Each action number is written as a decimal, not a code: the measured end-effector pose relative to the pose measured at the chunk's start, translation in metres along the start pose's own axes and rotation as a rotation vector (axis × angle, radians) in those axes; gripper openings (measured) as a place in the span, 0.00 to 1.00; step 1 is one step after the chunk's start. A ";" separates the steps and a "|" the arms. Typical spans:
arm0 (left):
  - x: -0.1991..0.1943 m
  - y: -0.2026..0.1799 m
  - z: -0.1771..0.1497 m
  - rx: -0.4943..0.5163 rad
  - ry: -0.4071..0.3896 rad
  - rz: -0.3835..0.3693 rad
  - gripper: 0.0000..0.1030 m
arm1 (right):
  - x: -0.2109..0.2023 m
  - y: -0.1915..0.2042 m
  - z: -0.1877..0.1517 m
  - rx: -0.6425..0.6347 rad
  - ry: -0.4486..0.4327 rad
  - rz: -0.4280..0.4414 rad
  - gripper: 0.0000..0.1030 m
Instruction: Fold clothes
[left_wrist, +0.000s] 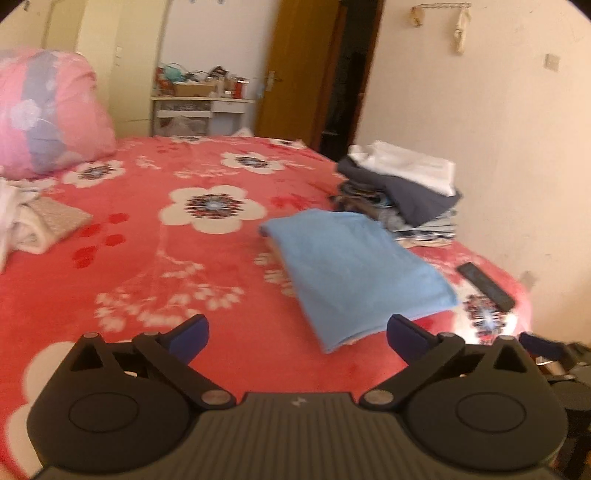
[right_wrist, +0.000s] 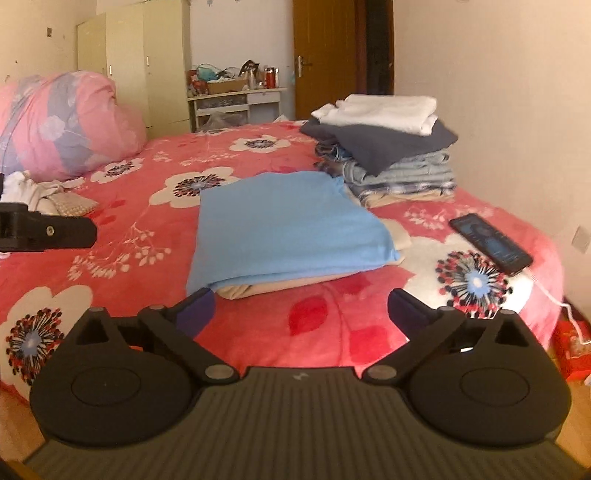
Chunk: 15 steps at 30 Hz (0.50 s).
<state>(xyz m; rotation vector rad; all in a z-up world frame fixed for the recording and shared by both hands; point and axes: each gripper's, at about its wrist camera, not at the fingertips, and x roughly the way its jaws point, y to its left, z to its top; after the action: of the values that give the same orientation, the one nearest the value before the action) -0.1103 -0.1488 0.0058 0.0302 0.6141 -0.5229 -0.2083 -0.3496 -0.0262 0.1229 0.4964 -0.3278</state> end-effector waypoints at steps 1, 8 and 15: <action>-0.001 0.001 -0.001 0.006 0.005 0.020 1.00 | -0.003 0.004 0.000 -0.002 -0.006 0.000 0.99; -0.010 0.006 -0.008 0.049 0.016 0.101 1.00 | -0.012 0.027 0.002 -0.027 -0.017 -0.051 0.99; -0.011 0.000 -0.021 0.011 0.056 0.146 1.00 | -0.013 0.032 0.004 -0.070 0.038 -0.115 0.99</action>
<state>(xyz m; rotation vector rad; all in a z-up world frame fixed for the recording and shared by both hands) -0.1296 -0.1394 -0.0054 0.0991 0.6582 -0.3853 -0.2067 -0.3170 -0.0150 0.0333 0.5532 -0.4204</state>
